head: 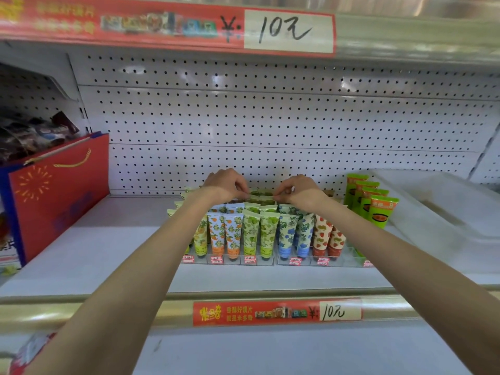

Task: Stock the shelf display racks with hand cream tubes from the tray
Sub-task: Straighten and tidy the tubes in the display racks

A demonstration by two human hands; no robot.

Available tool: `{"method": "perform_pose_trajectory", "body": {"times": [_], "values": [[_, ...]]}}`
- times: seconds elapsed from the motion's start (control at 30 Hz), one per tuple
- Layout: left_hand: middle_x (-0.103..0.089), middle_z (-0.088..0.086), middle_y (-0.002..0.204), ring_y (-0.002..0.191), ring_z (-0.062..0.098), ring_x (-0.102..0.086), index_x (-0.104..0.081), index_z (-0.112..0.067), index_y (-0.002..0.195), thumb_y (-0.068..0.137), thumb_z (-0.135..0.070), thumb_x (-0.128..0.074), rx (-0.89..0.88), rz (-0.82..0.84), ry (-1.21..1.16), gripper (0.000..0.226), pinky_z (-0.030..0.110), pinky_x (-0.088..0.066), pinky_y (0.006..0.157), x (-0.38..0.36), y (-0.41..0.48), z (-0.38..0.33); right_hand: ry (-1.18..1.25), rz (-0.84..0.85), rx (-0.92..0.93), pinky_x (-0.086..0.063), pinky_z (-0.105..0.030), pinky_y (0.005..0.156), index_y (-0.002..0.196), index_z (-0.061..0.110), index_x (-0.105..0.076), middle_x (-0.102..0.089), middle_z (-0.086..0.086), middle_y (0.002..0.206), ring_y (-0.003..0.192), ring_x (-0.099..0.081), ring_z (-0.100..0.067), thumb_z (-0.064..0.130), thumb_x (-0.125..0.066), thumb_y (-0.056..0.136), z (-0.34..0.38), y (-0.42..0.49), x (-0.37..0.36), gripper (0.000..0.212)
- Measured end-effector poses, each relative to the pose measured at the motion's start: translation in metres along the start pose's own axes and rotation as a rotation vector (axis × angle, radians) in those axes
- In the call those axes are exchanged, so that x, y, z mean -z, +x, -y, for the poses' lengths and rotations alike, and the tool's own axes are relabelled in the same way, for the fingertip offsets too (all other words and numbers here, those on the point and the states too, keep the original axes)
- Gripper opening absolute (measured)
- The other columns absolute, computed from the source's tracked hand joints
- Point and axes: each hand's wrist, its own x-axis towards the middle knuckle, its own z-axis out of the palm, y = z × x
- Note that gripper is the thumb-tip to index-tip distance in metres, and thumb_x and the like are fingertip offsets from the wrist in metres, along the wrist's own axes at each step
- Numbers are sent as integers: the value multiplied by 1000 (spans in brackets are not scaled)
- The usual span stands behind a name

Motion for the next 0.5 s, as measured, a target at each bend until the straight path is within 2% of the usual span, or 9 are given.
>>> {"method": "perform_pose_trajectory", "body": {"times": [0.07, 0.17, 0.27, 0.37, 0.5], "values": [[-64, -12, 85, 73, 4, -52, -70, -26, 83, 82, -30, -70, 4, -12, -4, 4, 28, -37, 81, -1, 0, 1, -7, -1, 1, -34, 0, 51, 104, 13, -70, -55, 7, 83, 75, -49, -8, 22, -68, 85, 0, 0, 0, 21], [-63, -12, 83, 79, 10, -53, -69, -26, 82, 82, -30, -69, 24, -27, -12, 4, 32, -38, 86, -2, 1, 2, 13, -2, -1, -35, 2, 51, 102, 11, -71, -53, 9, 79, 68, -47, -3, 19, -68, 85, 0, 1, 1, 19], [-63, -11, 84, 81, 12, -53, -69, -26, 82, 82, -31, -70, 39, -42, -18, 5, 33, -38, 88, -4, 1, 2, 6, 0, -2, -34, 0, 50, 101, 12, -71, -55, 5, 86, 75, -48, -9, 20, -68, 85, 0, 0, 1, 18], [-63, -11, 84, 80, 11, -53, -69, -26, 82, 81, -32, -70, 45, -46, -29, 6, 33, -39, 87, -5, 1, 3, -6, 6, 1, -35, 0, 50, 99, 13, -71, -56, 5, 83, 76, -49, -9, 20, -68, 85, 2, 0, 1, 16], [-65, -9, 85, 78, 11, -53, -70, -25, 81, 81, -30, -71, 46, -41, -54, 5, 31, -39, 85, -4, 1, 2, -4, 8, 7, -34, -7, 56, 98, 12, -71, -60, 1, 93, 85, -52, -11, 20, -67, 86, 5, 0, 0, 15]]}}
